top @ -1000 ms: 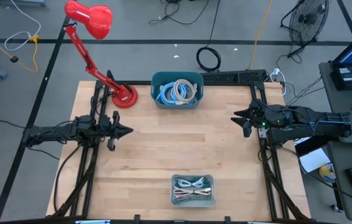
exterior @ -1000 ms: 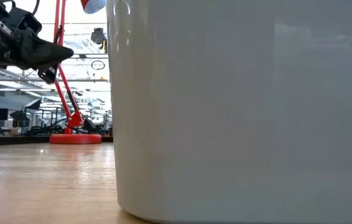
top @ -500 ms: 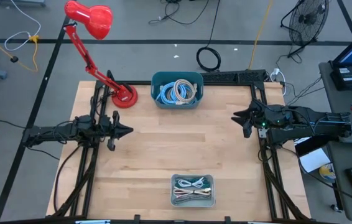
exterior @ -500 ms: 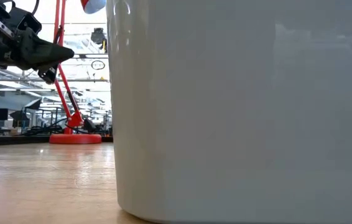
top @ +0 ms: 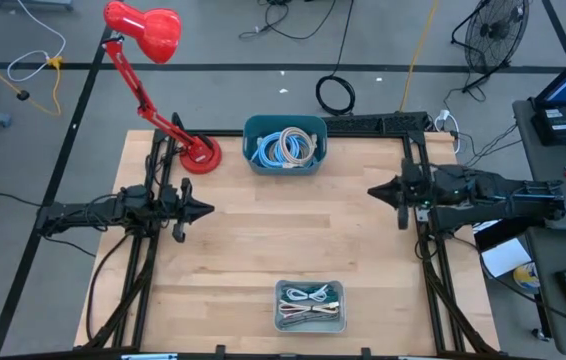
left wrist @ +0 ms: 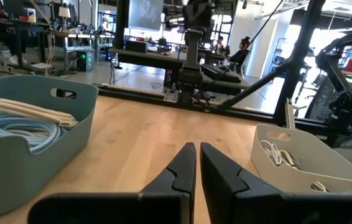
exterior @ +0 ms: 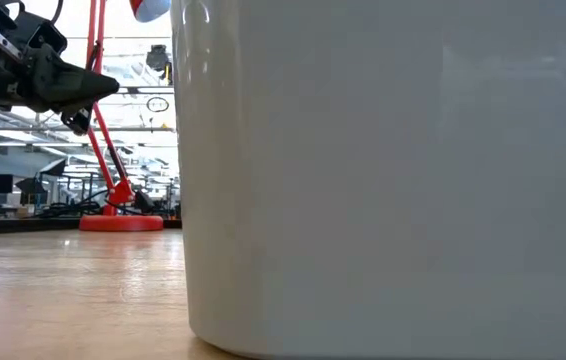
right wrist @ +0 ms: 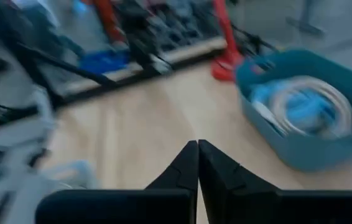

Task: Pick & Place USB Port
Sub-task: Return to Home Position

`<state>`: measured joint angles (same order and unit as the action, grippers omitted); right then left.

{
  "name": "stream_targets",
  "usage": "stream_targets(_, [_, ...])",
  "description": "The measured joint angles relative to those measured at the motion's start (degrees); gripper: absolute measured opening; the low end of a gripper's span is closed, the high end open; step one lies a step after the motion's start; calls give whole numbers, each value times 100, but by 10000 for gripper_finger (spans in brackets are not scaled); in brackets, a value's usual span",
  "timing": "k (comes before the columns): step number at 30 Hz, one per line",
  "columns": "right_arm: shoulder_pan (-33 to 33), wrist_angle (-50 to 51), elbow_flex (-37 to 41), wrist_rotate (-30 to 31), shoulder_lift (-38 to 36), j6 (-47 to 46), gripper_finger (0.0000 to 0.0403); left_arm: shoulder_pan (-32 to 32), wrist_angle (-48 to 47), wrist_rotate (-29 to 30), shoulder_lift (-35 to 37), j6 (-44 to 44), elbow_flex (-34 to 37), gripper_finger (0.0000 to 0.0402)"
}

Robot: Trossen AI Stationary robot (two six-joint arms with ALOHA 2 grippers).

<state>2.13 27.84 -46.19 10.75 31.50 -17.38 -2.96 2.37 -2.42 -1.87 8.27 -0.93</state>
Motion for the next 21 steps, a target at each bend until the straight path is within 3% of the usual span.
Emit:
stream_targets(4, [103,-562,4,-140,-378,133,0,0,2,0,0,4,-2,26])
stream_targets(10, [186,-225,2,409,-1496,316,0,0,3,0,2,17,-2,26])
stream_targets(17, [186,-100,423,-184,-2772,298,0,0,2,0,2,15,-2,26])
stream_targets(21, [185,-335,947,-196,-3133,185,0,0,3,2,2,13,-2,26])
